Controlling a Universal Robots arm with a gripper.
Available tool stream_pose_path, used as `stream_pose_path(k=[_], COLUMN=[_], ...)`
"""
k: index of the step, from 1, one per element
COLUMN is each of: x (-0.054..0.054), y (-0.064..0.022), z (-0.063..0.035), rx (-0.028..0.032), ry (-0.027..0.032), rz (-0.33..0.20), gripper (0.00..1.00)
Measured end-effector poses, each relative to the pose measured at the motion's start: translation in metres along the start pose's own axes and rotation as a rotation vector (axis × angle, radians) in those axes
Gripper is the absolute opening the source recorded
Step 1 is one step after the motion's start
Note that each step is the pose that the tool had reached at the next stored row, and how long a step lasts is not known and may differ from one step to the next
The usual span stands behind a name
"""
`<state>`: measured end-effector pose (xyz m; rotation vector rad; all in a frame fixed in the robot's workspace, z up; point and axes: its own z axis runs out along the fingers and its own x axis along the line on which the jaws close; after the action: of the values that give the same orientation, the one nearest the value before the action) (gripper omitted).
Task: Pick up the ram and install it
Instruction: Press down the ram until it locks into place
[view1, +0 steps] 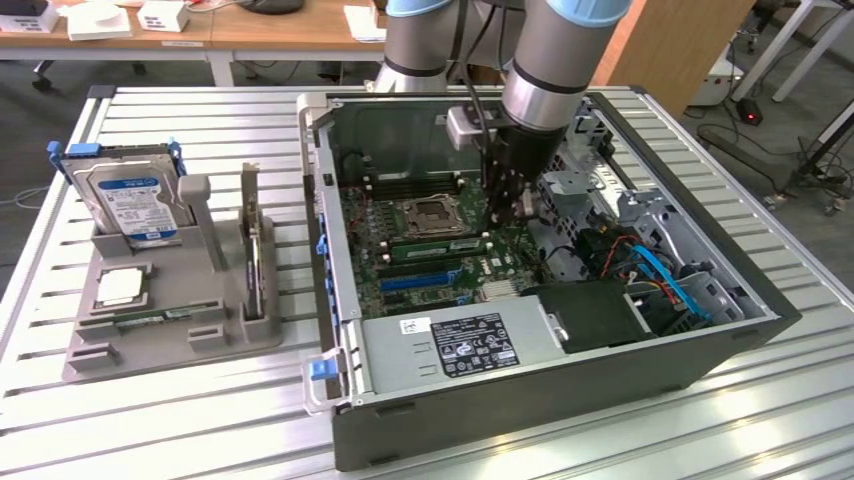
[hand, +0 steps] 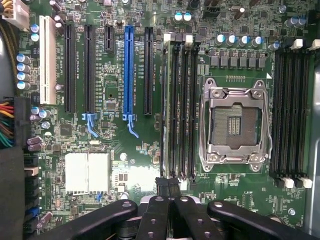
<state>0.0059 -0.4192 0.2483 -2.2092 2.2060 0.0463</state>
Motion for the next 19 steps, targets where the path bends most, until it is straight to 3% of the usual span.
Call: stream_pose_path(k=[19], x=[-0.0045], y=[-0.0001], z=[0.0069], rx=[0.0000], ry=[-0.0001], rz=[0.000], gripper=[0.09])
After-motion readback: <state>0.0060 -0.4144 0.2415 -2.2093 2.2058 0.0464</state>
